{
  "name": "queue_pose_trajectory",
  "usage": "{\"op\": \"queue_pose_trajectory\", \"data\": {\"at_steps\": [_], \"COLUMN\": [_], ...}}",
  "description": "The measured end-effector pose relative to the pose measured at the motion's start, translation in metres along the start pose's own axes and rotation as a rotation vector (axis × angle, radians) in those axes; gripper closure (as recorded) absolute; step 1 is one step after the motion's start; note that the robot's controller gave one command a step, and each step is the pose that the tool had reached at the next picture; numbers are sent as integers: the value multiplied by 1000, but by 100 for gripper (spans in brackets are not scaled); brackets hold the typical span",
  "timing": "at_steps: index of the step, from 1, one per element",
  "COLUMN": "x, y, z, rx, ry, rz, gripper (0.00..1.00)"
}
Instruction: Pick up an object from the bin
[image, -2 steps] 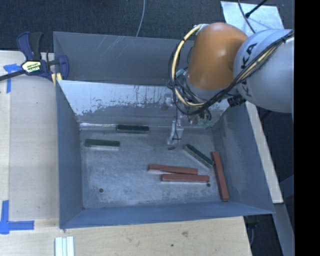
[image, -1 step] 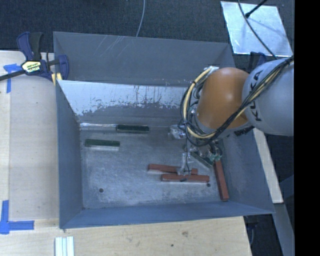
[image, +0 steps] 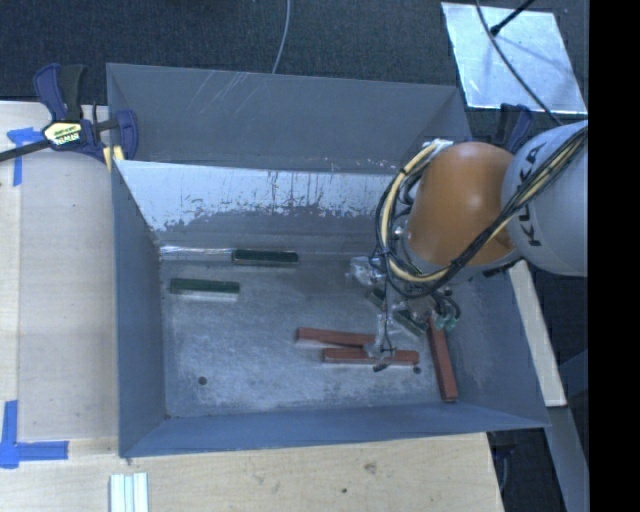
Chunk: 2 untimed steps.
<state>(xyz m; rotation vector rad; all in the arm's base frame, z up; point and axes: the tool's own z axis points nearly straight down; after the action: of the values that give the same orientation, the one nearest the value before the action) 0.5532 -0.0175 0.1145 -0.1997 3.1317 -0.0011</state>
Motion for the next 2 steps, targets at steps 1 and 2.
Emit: {"op": "queue_pose_trajectory", "data": {"at_steps": [1, 2], "x": [6, 16], "y": [15, 8], "z": [-2, 39], "rx": [-1, 0], "ry": [2, 0], "rz": [145, 48], "gripper": [0, 0]}}
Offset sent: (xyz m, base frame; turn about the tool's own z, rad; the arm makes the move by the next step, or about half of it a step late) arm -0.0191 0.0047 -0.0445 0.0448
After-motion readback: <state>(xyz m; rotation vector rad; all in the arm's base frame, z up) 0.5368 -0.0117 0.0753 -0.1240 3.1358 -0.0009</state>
